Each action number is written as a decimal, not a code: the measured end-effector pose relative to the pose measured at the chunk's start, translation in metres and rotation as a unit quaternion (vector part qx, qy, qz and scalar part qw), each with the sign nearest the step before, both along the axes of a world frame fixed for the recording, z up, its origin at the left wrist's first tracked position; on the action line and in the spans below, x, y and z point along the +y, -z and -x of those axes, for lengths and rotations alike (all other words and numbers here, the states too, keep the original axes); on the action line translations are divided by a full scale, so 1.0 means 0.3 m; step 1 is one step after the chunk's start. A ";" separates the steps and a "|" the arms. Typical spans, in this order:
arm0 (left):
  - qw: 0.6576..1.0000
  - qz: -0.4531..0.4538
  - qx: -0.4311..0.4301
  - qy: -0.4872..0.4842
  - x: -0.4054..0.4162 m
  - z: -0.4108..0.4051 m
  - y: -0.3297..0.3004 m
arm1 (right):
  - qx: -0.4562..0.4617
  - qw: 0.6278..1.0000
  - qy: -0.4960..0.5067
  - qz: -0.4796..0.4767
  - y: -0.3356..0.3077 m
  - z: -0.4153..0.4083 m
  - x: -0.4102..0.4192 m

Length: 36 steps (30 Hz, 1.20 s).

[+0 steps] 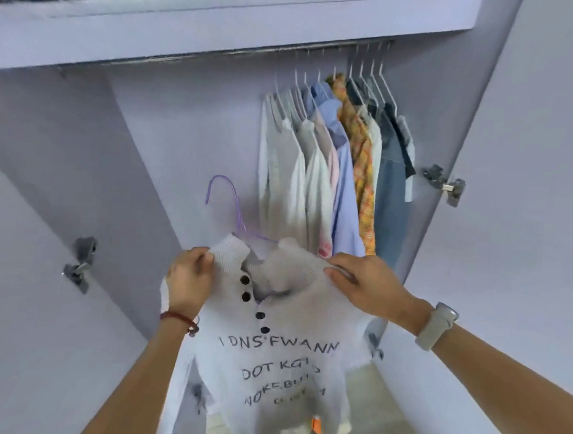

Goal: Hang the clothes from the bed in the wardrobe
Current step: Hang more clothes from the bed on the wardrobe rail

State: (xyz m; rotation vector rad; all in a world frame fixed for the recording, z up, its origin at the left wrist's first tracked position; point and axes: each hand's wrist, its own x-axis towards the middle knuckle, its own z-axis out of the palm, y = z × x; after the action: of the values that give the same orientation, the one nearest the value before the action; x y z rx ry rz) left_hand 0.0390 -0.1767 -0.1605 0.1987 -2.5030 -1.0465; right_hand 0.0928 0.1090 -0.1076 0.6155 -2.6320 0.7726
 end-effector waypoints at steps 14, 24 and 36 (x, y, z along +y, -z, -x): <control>0.939 0.179 0.287 -0.054 0.031 0.176 -0.500 | 0.079 0.975 0.090 0.186 -0.107 0.381 -0.291; 0.887 0.381 0.243 -0.090 0.022 0.443 -0.681 | 0.072 0.952 0.213 0.206 -0.292 0.732 -0.398; 0.860 0.402 0.295 -0.111 -0.003 0.529 -0.641 | -0.035 0.957 0.243 0.156 -0.197 0.901 -0.395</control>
State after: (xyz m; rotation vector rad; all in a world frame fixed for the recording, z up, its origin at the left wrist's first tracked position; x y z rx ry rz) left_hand -0.1199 -0.1776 0.0319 -0.0826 -2.0534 0.0970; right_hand -0.1774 -0.0094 -0.0485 -0.1472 -2.4816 1.0248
